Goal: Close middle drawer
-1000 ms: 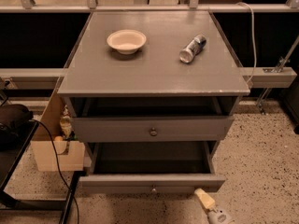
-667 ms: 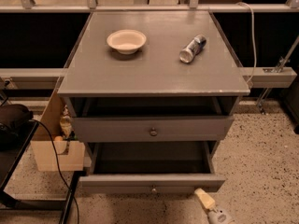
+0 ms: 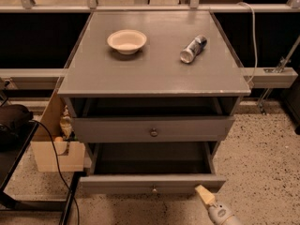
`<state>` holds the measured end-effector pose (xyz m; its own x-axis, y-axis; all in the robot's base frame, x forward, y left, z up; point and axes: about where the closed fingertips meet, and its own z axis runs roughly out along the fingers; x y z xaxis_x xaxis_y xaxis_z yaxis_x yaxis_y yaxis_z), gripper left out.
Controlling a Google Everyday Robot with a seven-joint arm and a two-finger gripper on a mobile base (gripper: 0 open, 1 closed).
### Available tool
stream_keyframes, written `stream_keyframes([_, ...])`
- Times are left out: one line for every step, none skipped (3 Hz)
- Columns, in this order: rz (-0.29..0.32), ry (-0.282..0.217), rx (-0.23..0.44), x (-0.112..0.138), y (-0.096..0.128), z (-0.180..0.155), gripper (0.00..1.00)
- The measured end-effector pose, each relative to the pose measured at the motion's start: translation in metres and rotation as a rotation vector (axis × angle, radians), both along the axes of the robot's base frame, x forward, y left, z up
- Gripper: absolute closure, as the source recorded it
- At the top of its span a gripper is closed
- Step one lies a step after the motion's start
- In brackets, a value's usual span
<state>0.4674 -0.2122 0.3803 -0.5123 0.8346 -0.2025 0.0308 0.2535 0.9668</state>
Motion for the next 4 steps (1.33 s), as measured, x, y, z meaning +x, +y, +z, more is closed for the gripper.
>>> stream_keyframes([0.0, 0.001, 0.001, 0.009, 0.001, -0.003, 1.0])
stream_keyframes([-0.006, 0.001, 0.007, 0.019, 0.001, -0.006, 1.0])
stream_keyframes([-0.015, 0.001, 0.011, 0.033, 0.003, -0.012, 1.0])
stream_keyframes([-0.017, 0.001, 0.011, 0.042, 0.005, -0.016, 1.0])
